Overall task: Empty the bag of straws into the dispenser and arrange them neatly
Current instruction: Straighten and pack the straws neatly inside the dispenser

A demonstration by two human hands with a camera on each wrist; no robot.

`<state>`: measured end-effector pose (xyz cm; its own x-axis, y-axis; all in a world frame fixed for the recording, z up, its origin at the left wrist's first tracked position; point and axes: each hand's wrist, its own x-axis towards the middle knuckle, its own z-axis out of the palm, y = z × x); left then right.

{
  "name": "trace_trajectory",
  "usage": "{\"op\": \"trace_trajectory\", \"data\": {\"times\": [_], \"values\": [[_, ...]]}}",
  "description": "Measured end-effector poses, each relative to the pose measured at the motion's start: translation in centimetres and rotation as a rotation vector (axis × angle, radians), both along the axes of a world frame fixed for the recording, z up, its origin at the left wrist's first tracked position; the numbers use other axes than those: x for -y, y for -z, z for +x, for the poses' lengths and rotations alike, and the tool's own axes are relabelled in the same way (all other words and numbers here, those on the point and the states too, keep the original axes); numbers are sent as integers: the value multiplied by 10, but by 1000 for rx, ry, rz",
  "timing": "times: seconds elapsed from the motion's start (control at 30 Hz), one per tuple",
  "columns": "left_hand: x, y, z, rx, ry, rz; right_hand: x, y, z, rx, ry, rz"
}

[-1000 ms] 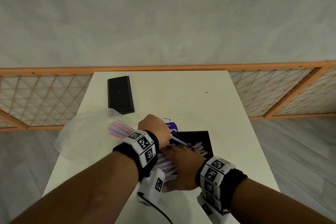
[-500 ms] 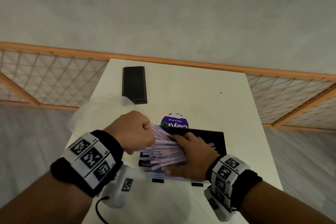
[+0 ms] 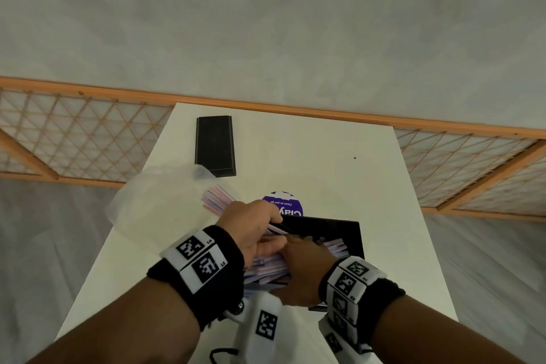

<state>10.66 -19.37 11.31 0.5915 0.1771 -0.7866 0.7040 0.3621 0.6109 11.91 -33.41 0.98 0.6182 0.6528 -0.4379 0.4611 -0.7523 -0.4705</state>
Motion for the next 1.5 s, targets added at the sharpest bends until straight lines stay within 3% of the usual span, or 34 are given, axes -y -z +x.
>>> {"op": "trace_trajectory", "data": {"times": [0.17,0.5,0.8,1.0,1.1,1.27,1.33,1.47,1.5], "values": [[8,5,3,1,-41,47,5,-6,-5,48,-2,34],[-3,16,14,71,20,307,4,-26,-7,-10,-2,-56],[-8,22,12,156,333,661,4,-29,-4,-32,7,-60],[-27,-17,1,250,544,970,15,-29,0,-79,210,82],[-45,-41,-7,234,695,957,17,-29,-1,-57,242,98],[-64,-41,-12,186,862,945,0,-30,-7,-19,70,-54],[-64,-35,-12,216,849,1034,-6,-30,-11,-15,61,-104],[-63,-26,-5,463,618,1271,-11,-30,-15,27,95,-151],[-63,-25,-3,488,630,1341,-12,-30,-15,28,100,-158]]}}
